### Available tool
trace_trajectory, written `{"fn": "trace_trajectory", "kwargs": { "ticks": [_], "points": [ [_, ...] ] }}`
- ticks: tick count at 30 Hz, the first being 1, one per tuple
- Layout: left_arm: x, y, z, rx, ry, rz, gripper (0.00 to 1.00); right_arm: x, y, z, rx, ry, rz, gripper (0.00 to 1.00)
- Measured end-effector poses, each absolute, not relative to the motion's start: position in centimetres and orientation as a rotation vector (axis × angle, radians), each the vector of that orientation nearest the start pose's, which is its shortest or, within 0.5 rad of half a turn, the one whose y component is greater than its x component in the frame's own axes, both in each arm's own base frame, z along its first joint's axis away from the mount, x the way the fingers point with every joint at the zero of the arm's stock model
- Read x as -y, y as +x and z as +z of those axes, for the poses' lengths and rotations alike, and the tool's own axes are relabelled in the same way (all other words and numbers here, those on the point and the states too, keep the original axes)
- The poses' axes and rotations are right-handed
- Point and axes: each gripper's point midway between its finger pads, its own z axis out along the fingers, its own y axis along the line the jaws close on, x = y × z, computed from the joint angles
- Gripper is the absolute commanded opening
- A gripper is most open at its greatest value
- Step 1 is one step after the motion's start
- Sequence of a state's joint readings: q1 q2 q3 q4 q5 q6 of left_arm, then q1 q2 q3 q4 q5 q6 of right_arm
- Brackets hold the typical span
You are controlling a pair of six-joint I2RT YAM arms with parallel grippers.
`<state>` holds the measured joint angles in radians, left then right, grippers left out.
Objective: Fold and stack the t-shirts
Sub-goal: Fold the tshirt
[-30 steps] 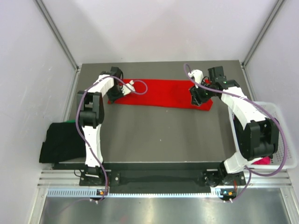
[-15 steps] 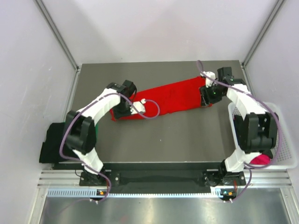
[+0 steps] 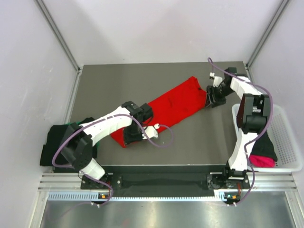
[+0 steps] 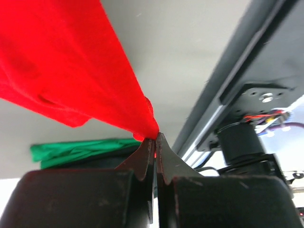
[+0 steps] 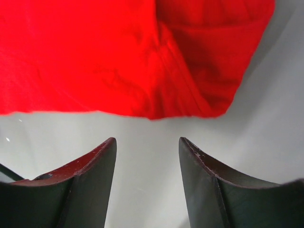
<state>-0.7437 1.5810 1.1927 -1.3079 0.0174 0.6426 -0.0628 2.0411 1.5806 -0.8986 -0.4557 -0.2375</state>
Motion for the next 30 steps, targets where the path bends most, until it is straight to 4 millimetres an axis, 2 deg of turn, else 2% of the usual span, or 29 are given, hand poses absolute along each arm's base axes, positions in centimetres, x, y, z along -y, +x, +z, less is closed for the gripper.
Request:
{"fn": "trace_trajectory", "kwargs": {
  "ticks": [7, 10, 11, 14, 18, 20, 24, 30],
  "points": [
    [14.3, 14.9, 9.5, -2.505, 2.114, -0.151, 0.0, -5.4, 42.1, 5.1, -2.762, -0.289, 0.7, 0.58],
    [15.0, 14.3, 9.2, -2.517, 2.131, -0.21, 0.0, -5.7, 42.4, 4.1, -2.779, -0.272, 0.73, 0.49],
    [15.2, 14.2, 9.2, -2.519, 2.134, -0.222, 0.0, -5.7, 42.6, 3.8, -2.786, -0.265, 0.734, 0.34],
    [16.1, 13.9, 9.0, -2.525, 2.141, -0.269, 0.0, -5.6, 43.5, 2.9, -2.798, -0.242, 0.74, 0.18],
    [17.2, 13.3, 9.0, -2.506, 2.173, -0.329, 0.0, -5.6, 45.4, 2.8, -2.791, -0.223, 0.739, 0.17],
    [18.2, 12.8, 9.0, -2.481, 2.204, -0.365, 0.0, -5.5, 46.9, 2.9, -2.768, -0.223, 0.729, 0.17],
    [21.0, 11.8, 8.9, -2.405, 2.3, -0.428, 0.0, -5.8, 49.8, 3.0, -2.724, -0.23, 0.718, 0.19],
    [28.2, 9.4, 8.2, -2.214, 2.49, -0.542, 0.0, -6.4, 53.9, 3.2, -2.645, -0.254, 0.679, 0.23]
  ]
}}
